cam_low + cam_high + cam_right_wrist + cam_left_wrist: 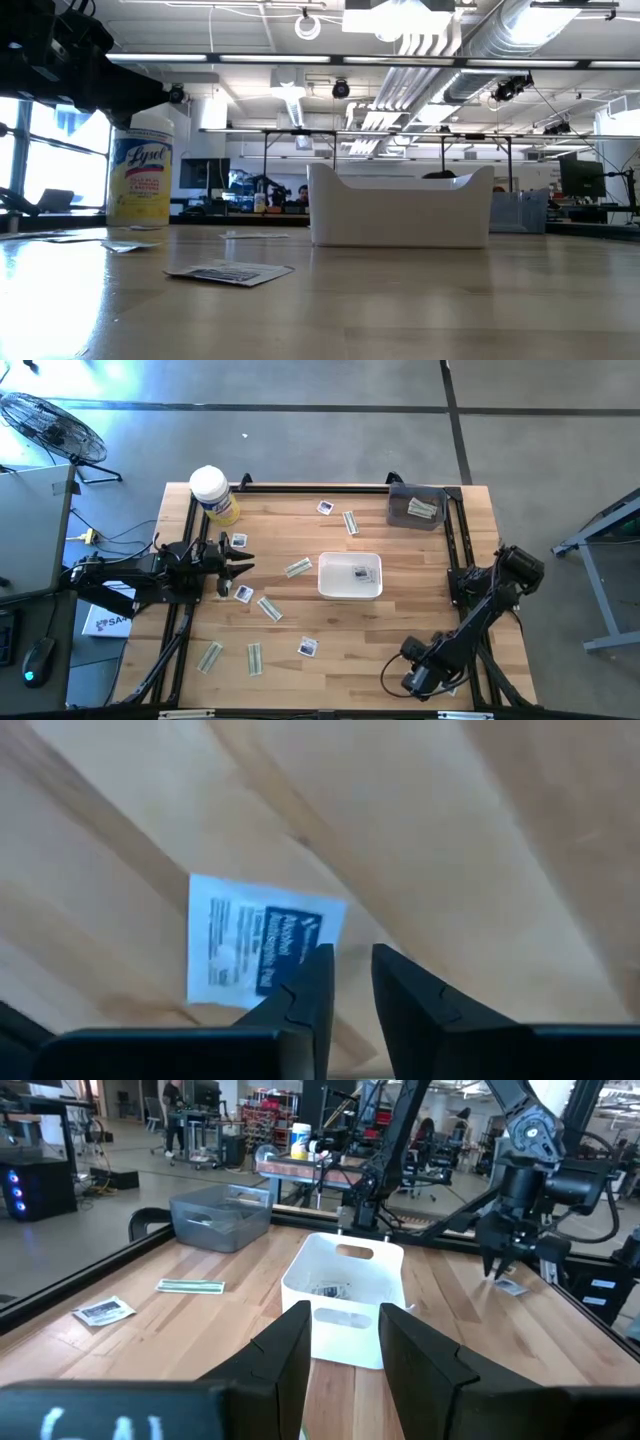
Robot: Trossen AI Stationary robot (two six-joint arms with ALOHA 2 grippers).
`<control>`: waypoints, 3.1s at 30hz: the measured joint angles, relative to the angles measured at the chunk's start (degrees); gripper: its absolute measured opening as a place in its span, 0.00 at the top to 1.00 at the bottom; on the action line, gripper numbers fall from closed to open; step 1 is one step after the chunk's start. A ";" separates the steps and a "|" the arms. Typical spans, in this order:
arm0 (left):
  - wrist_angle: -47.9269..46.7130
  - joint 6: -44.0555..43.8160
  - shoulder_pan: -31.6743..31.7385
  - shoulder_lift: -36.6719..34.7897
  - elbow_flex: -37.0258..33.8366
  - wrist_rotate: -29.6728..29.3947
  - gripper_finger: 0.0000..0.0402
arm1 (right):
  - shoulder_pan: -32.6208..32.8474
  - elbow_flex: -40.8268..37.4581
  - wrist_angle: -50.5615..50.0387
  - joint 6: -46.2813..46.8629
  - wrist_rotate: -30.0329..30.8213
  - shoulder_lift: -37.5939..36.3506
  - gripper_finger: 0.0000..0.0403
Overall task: Pick & Place First Aid Supplies
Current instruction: Put the blue alcohol pad into the white bin
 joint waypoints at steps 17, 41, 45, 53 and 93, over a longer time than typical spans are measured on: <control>0.00 0.00 -0.01 0.00 0.00 0.04 0.70 | 0.02 0.05 3.02 1.89 -1.14 -0.09 0.85; -0.02 -0.02 0.00 0.01 0.00 0.06 0.70 | -0.27 -1.00 7.04 0.65 -2.40 3.39 0.92; 0.00 0.00 0.00 0.00 0.00 0.06 0.70 | -0.41 -1.04 6.52 0.46 -1.97 3.41 0.99; 0.00 -0.02 0.00 0.01 0.00 0.06 0.70 | -1.28 -0.94 4.66 0.62 -1.92 2.95 0.99; -0.02 -0.01 0.00 0.01 0.00 0.17 0.70 | -7.06 -5.59 3.65 -23.26 7.03 -1.70 0.77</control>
